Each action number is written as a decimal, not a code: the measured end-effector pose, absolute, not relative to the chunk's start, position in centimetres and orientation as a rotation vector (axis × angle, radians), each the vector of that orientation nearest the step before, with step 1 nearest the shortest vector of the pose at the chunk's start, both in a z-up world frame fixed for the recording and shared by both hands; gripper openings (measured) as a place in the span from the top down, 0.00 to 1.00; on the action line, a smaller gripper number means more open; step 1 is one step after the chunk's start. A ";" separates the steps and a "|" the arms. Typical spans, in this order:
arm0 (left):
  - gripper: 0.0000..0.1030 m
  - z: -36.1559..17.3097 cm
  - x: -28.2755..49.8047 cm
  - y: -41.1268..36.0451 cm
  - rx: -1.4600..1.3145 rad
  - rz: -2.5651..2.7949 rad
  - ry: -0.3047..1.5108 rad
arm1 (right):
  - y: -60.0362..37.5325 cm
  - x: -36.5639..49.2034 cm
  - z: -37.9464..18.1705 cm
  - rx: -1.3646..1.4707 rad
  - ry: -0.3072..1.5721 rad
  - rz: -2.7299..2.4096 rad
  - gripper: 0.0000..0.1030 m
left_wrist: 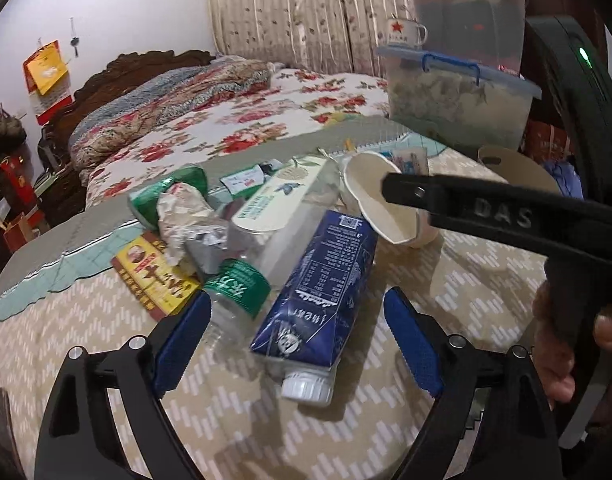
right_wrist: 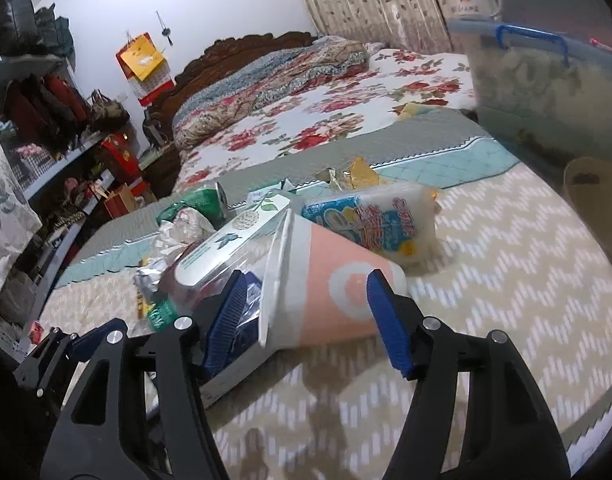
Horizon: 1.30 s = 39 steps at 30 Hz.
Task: Collect trash
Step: 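Grasp the pink paper cup with the right tool while the left tool grasps the blue milk carton, then carry cup and carton over the beige wastebasket and open both tools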
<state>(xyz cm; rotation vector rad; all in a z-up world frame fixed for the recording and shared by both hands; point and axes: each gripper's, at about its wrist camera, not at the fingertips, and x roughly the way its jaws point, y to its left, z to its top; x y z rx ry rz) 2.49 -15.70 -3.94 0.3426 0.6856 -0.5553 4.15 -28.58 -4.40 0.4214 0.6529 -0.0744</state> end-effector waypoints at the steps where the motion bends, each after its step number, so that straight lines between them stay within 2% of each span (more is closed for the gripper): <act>1: 0.19 -4.1 2.7 -15.7 0.348 -0.557 0.691 | -28.8 4.3 -4.6 0.418 0.659 -0.087 0.39; 3: 0.19 -4.7 3.0 -16.1 0.360 -0.560 0.708 | -30.1 3.7 -4.9 0.450 0.650 -0.116 0.41; 5: 0.19 -4.9 3.1 -15.8 0.355 -0.569 0.723 | -31.6 2.2 -5.3 0.499 0.634 -0.142 0.47; 15: 0.19 -6.1 2.9 -17.7 0.403 -0.601 0.746 | -37.8 -6.8 -7.9 0.646 0.627 -0.322 0.45; 17: 0.19 -6.2 2.8 -18.1 0.408 -0.602 0.749 | -38.1 -7.3 -7.8 0.636 0.618 -0.325 0.37; 22: 0.19 -6.3 2.9 -18.6 0.408 -0.600 0.757 | -38.1 -6.8 -7.7 0.583 0.603 -0.290 0.26; 23: 0.21 -6.3 2.8 -18.7 0.409 -0.602 0.757 | -37.8 -6.5 -7.7 0.565 0.609 -0.277 0.24; 25: 0.33 -6.1 2.5 -19.0 0.412 -0.615 0.759 | -37.4 -6.4 -7.8 0.542 0.625 -0.258 0.21; 27: 0.35 -5.8 2.3 -19.1 0.400 -0.646 0.771 | -37.4 -6.1 -7.9 0.531 0.633 -0.248 0.20; 30: 0.32 -5.3 2.2 -19.2 0.368 -0.669 0.782 | -37.6 -5.6 -8.0 0.518 0.643 -0.234 0.15; 33: 0.20 -5.4 3.0 -18.9 0.345 -0.636 0.803 | -37.5 -4.8 -8.0 0.492 0.668 -0.203 0.11; 39: 0.21 -6.1 4.3 -19.3 0.345 -0.583 0.852 | -37.3 -2.1 -8.6 0.437 0.739 -0.163 0.08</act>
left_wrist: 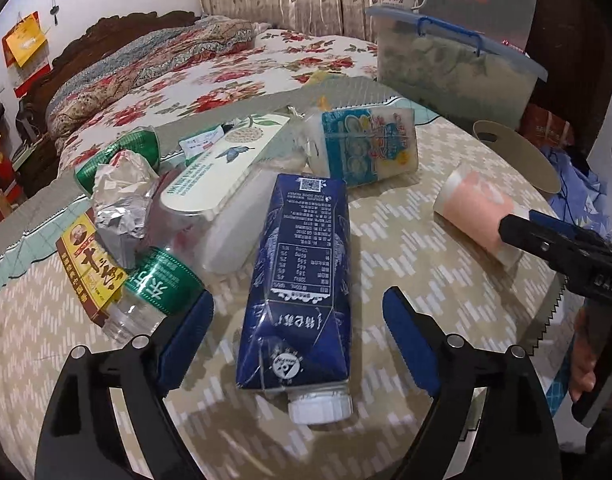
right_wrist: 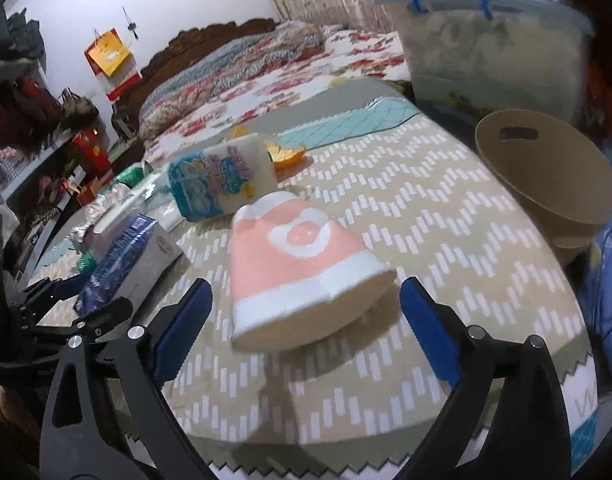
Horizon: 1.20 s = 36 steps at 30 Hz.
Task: Collect trash
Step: 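Carry cup and carton over the beige wastebasket and open both tools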
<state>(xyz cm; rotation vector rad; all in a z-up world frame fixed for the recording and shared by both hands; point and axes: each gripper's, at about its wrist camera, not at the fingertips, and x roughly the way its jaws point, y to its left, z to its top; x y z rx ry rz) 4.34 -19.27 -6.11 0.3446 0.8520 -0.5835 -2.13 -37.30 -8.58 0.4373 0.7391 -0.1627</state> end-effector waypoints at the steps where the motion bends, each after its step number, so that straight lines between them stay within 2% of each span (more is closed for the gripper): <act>1: 0.24 -6.2 4.3 -19.4 0.354 -0.581 0.854 | -37.3 -1.8 -8.7 0.430 0.749 -0.163 0.08; 2: 0.30 -6.4 4.3 -19.7 0.364 -0.582 0.859 | -37.2 -1.4 -8.8 0.417 0.761 -0.159 0.08; 3: 0.45 -6.8 4.3 -20.0 0.378 -0.586 0.879 | -37.0 -1.0 -8.8 0.397 0.770 -0.153 0.08; 4: 0.54 -7.0 4.2 -20.1 0.387 -0.575 0.886 | -36.8 -0.7 -8.9 0.379 0.779 -0.150 0.07; 6: 0.55 -7.1 4.3 -20.1 0.382 -0.575 0.892 | -36.3 0.1 -9.2 0.323 0.817 -0.145 0.07; 9: 0.55 -6.5 3.8 -20.0 0.340 -0.622 0.908 | -36.1 0.2 -9.6 0.306 0.835 -0.124 0.13; 11: 0.55 -5.8 3.0 -20.2 0.347 -0.650 0.877 | -36.1 -0.3 -9.2 0.294 0.807 -0.110 0.24; 13: 0.55 -5.3 2.4 -20.8 0.345 -0.683 0.866 | -36.4 -1.0 -9.0 0.310 0.781 -0.103 0.31; 17: 0.55 -4.9 1.6 -23.4 0.369 -0.755 0.871 | -37.9 -2.5 -9.0 0.380 0.743 -0.117 0.35; 22: 0.55 -4.9 1.9 -28.0 0.398 -0.841 0.893 | -42.2 -5.9 -8.4 0.481 0.634 -0.226 0.36; 28: 0.55 -4.3 2.6 -38.2 0.448 -1.018 0.883 | -50.3 -9.6 -8.1 0.611 0.552 -0.409 0.35; 33: 0.54 -4.8 3.6 -47.9 0.472 -1.146 0.929 | -55.9 -10.3 -8.5 0.633 0.557 -0.516 0.34; 36: 0.54 -5.8 4.5 -52.2 0.466 -1.192 0.983 | -58.3 -9.5 -9.0 0.616 0.586 -0.560 0.27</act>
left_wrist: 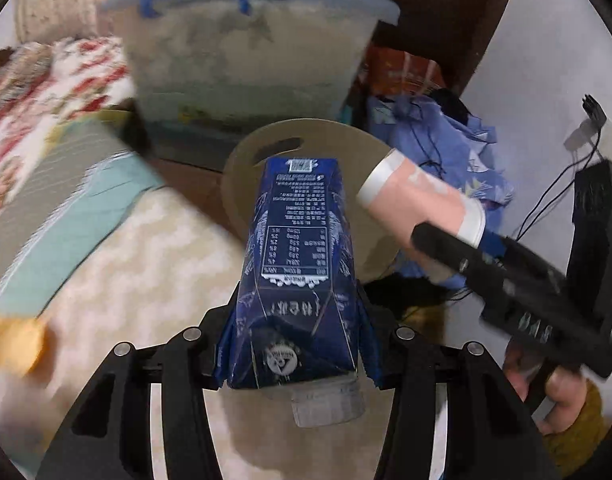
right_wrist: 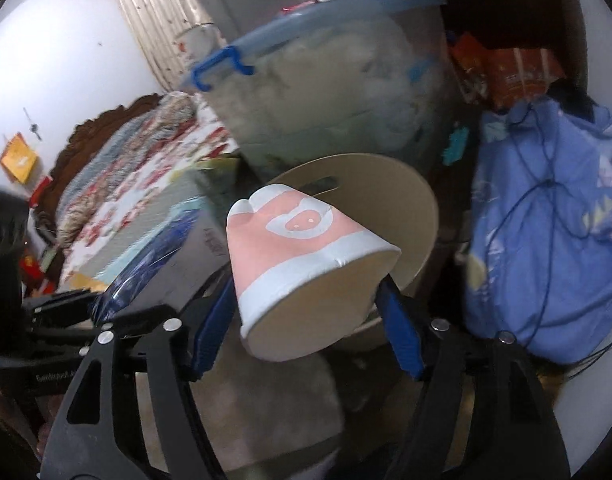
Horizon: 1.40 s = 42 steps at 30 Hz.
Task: Collect trash
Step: 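Carry cup and carton over the beige wastebasket and open both tools, then move both open tools back over the trash on the bed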
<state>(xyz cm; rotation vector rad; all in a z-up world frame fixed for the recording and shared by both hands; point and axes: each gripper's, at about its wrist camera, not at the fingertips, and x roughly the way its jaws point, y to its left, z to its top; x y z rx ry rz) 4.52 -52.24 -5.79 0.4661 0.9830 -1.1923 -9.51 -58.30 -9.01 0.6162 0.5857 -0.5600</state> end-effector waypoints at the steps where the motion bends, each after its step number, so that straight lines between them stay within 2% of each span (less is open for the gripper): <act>1: 0.46 -6.1 4.8 -53.5 0.460 -1.201 0.993 | -58.8 -9.3 -9.2 0.615 0.592 -0.568 0.21; 2: 0.44 -6.4 5.1 -54.2 0.455 -1.201 0.997 | -59.3 -9.1 -9.4 0.614 0.598 -0.579 0.20; 3: 0.35 -6.5 5.5 -55.0 0.449 -1.184 0.991 | -59.8 -9.3 -9.6 0.614 0.599 -0.600 0.19; 4: 0.31 -6.5 5.9 -55.3 0.445 -1.166 0.988 | -60.4 -9.4 -9.7 0.623 0.595 -0.603 0.19; 11: 0.31 -3.3 6.8 -50.3 0.313 -1.146 0.973 | -59.3 -10.8 -8.7 0.605 0.537 -0.621 0.18; 18: 0.31 -1.4 5.6 -37.5 0.207 -1.132 0.972 | -58.7 -7.3 -7.9 0.488 0.589 -0.632 0.17; 20: 0.30 -1.0 6.0 -33.4 0.183 -1.092 0.962 | -59.1 -5.6 -8.1 0.409 0.630 -0.662 0.10; 24: 0.23 0.3 7.5 -24.5 0.097 -0.964 0.926 | -59.6 -3.7 -9.1 0.356 0.716 -0.700 0.07; 31: 0.23 1.6 9.2 -9.0 -0.019 -0.621 0.883 | -55.6 -4.6 -6.0 0.362 0.604 -0.651 0.06; 33: 0.23 1.6 9.2 -6.4 -0.033 -0.568 0.872 | -53.7 -4.3 -4.9 0.365 0.570 -0.604 0.11; 35: 0.23 1.4 9.3 -4.6 -0.045 -0.538 0.866 | -51.8 -3.5 -4.1 0.381 0.561 -0.544 0.27; 38: 0.23 0.8 9.2 -3.0 -0.064 -0.538 0.875 | -48.7 -1.8 -3.6 0.446 0.565 -0.406 0.43; 42: 0.24 0.2 9.2 -3.3 -0.050 -0.568 0.868 | -42.6 1.2 -3.7 0.496 0.605 -0.193 0.51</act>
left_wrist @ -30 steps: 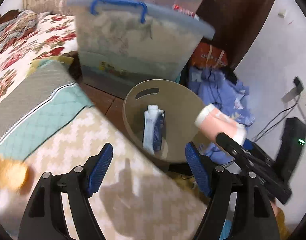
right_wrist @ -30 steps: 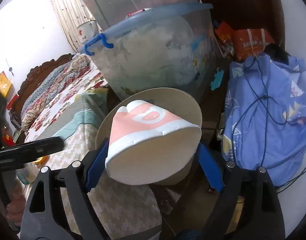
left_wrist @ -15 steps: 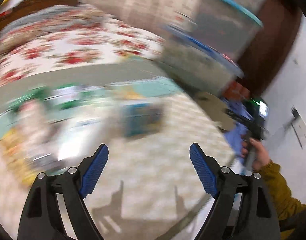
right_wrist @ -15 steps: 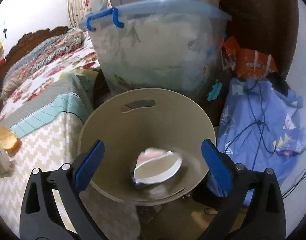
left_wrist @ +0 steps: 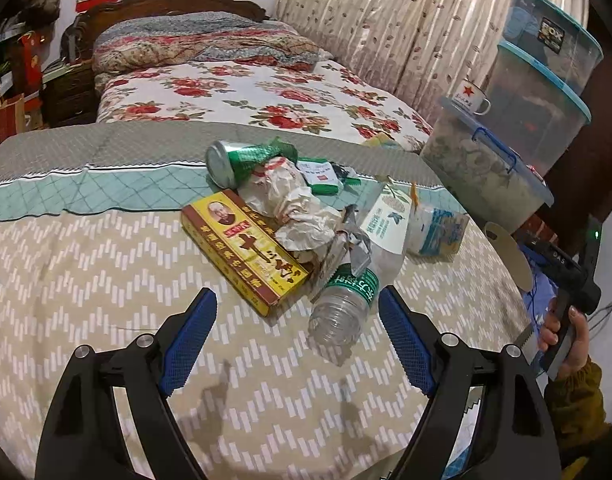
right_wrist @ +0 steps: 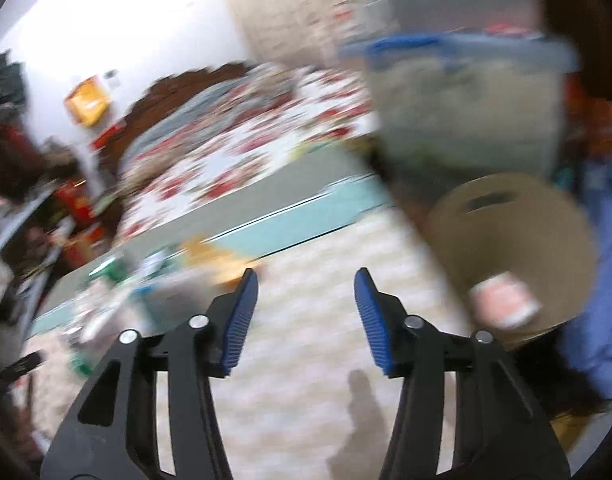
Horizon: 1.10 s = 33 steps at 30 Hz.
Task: Collect trash
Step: 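Move both open tools back over the trash on the bed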
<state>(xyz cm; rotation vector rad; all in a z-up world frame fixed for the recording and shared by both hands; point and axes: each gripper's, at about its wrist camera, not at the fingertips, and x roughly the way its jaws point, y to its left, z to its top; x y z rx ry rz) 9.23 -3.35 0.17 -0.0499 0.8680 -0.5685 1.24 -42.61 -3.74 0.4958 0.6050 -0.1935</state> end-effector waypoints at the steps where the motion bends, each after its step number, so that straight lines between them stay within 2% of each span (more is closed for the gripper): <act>1: 0.24 -0.2 9.2 -3.5 -0.049 -0.575 0.867 | -40.8 2.0 -3.8 0.492 0.618 -0.146 0.51; 7: 0.29 -0.9 9.6 -3.4 -0.052 -0.620 0.850 | -32.0 5.6 -4.7 0.496 0.692 0.060 0.50; 16: 0.34 -0.9 13.0 0.6 -0.129 -0.518 0.844 | -20.4 13.4 -2.4 0.189 0.739 0.189 0.49; 21: 0.34 -1.9 14.2 1.3 -0.109 -0.458 0.890 | -18.3 17.3 -3.2 0.038 0.816 0.151 0.50; 24: 0.34 -2.0 14.3 1.3 -0.114 -0.473 0.899 | -18.0 16.2 -3.2 -0.026 0.817 0.152 0.50; 26: 0.34 -2.1 14.1 0.8 -0.114 -0.496 0.899 | -18.8 14.0 -3.1 -0.035 0.805 0.166 0.45; 33: 0.33 -1.7 11.1 -5.0 -0.049 -0.702 0.896 | -23.8 6.8 -6.0 0.164 0.835 0.181 0.42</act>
